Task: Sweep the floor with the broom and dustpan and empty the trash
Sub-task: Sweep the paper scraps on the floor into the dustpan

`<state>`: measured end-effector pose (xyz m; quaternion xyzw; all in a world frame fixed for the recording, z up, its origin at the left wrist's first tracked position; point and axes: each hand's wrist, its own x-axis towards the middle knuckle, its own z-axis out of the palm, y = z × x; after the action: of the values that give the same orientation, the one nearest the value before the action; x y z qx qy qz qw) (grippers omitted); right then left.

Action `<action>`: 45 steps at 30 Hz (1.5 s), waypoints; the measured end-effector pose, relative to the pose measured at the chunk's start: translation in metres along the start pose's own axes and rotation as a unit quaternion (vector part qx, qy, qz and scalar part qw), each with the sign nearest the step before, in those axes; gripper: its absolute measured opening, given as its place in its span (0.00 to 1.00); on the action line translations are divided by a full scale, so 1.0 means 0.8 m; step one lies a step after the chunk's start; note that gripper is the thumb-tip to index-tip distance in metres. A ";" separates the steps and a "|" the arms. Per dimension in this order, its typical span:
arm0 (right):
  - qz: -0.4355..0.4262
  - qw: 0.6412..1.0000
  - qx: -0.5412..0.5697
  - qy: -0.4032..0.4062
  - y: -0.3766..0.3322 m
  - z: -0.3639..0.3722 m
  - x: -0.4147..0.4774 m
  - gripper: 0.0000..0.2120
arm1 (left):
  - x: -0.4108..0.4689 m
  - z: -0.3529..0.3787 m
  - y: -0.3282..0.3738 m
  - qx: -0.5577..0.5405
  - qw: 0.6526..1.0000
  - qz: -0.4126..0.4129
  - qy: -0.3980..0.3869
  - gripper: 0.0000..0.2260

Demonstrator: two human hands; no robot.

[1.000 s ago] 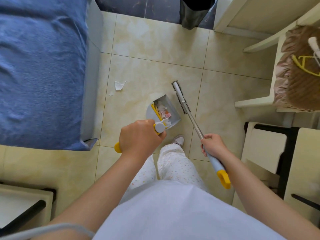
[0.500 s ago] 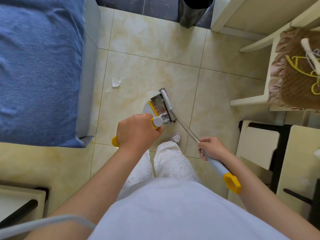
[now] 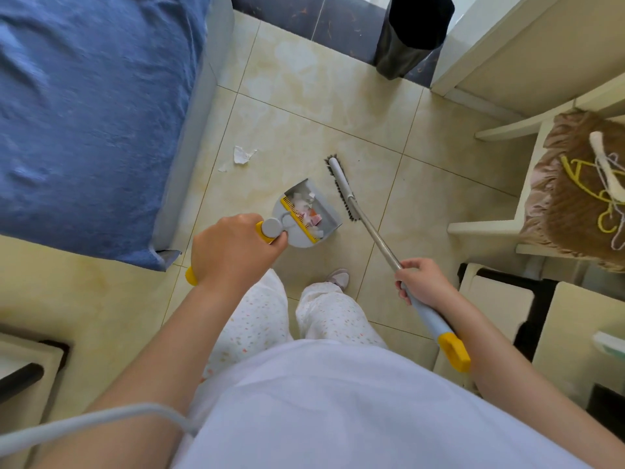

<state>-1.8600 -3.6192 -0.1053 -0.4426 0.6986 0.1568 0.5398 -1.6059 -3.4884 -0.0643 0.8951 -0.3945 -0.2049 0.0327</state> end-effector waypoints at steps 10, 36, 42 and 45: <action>-0.027 1.000 -0.008 0.006 -0.091 0.105 -0.020 0.04 | 0.027 -0.052 -0.110 -0.041 0.998 -0.047 0.004 0.21; -0.101 0.967 -0.232 -0.039 -0.280 0.272 0.058 0.06 | 0.024 -0.083 -0.261 -0.105 0.953 -0.280 0.044 0.21; -0.102 0.959 -0.260 -0.051 -0.295 0.299 0.089 0.05 | 0.044 -0.076 -0.271 -0.104 0.956 -0.271 0.038 0.21; -0.107 0.940 -0.317 -0.070 -0.297 0.314 0.102 0.07 | 0.050 -0.076 -0.277 -0.098 0.956 -0.273 0.038 0.21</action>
<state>-1.5205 -3.6135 -0.2093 -0.6505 0.5220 0.3420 0.4328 -1.4044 -3.3712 -0.0710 0.9683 -0.1114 -0.2097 0.0777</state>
